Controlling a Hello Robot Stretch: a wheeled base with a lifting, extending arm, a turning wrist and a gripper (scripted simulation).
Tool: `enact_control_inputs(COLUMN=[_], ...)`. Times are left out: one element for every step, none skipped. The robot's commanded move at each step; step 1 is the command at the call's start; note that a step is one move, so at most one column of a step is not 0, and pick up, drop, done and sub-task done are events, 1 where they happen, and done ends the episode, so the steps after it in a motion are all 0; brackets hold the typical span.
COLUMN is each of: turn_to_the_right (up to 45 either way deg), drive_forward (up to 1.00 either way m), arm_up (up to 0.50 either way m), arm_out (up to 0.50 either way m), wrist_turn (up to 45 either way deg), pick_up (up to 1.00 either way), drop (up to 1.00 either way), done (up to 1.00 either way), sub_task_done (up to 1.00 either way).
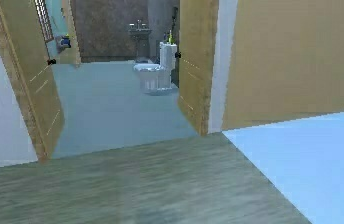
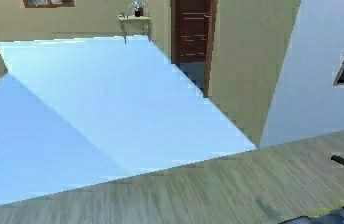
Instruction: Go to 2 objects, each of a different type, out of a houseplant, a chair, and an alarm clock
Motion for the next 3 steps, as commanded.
enact_control_inputs(turn_to_the_right=[45.0,27.0,0.0], drive_forward=[0.0,0.0,0.7], arm_up=[0.0,0.0,0.0], arm_out=[0.0,0.0,0.0], wrist_turn=[0.0,0.0,0.0], pick_up=[0.0,0.0,0.0], drop=[0.0,0.0,0.0], done=[0.0,0.0,0.0], sub_task_done=[0.0,0.0,0.0])
